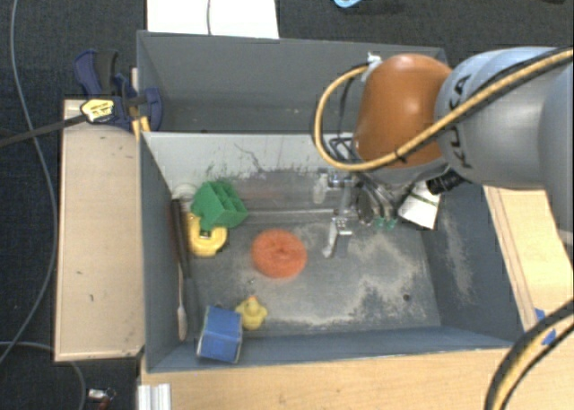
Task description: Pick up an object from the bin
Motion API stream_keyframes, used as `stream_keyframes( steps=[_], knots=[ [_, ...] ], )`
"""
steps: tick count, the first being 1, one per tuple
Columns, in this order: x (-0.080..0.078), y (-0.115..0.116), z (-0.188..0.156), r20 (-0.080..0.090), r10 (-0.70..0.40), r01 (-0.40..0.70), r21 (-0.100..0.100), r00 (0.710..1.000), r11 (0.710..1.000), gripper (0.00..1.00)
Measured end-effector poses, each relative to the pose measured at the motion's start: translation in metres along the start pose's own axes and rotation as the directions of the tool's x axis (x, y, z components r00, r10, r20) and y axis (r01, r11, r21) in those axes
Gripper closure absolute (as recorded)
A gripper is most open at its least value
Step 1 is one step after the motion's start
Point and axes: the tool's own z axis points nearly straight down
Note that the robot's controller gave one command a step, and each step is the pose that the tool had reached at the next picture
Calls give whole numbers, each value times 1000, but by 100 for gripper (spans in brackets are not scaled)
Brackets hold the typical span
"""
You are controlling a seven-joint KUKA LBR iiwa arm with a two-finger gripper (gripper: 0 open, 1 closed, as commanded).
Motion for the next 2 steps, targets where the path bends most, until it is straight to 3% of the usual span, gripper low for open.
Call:
stream_keyframes(
  steps=[1, 2],
  knots=[
    [-2, 0, -4, 7, 1, -1, 0, 1000, 1000, 0],
    [7, 42, 54, 14, 34, -34, -2, 999, 999, 0]
  ],
)
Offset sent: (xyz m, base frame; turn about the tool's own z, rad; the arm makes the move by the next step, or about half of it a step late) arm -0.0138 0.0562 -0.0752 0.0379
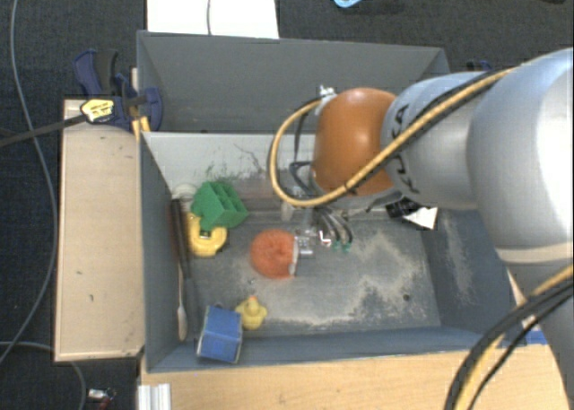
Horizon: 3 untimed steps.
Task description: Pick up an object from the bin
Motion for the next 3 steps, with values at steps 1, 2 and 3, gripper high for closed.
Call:
stream_keyframes(
  steps=[1, 2, 3],
  knots=[
    [3, 52, 18, 13, -307, 307, 3, 952, 952, 100],
    [3, 51, 18, 13, -306, 306, 3, 952, 952, 100],
    [7, 53, -27, 5, -275, 275, 2, 962, 962, 100]
  ],
)
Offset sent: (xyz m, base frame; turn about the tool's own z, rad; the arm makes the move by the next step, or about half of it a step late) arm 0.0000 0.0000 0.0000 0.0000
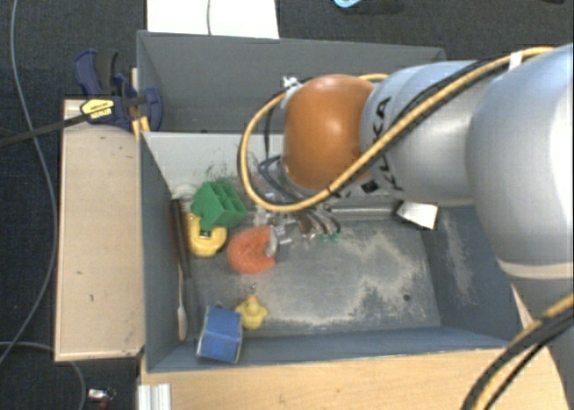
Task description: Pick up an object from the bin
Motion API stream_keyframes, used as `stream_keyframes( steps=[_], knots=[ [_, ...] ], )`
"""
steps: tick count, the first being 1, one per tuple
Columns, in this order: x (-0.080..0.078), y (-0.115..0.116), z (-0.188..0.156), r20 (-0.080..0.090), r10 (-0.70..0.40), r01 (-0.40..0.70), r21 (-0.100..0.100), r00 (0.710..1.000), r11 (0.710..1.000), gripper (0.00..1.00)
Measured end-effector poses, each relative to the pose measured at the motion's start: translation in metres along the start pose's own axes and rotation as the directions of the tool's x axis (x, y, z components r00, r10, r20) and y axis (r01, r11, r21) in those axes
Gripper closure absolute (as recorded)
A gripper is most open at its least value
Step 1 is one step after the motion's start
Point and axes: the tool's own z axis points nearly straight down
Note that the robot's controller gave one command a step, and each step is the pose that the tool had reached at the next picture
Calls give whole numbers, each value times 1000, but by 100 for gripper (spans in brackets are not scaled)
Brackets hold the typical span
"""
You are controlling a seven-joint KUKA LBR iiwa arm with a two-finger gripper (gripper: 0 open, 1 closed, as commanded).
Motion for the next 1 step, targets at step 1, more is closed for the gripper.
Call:
stream_keyframes(
  steps=[1],
  knots=[
    [20, -13, -76, 1, -15, 15, 0, 1000, 1000, 100]
  ],
)
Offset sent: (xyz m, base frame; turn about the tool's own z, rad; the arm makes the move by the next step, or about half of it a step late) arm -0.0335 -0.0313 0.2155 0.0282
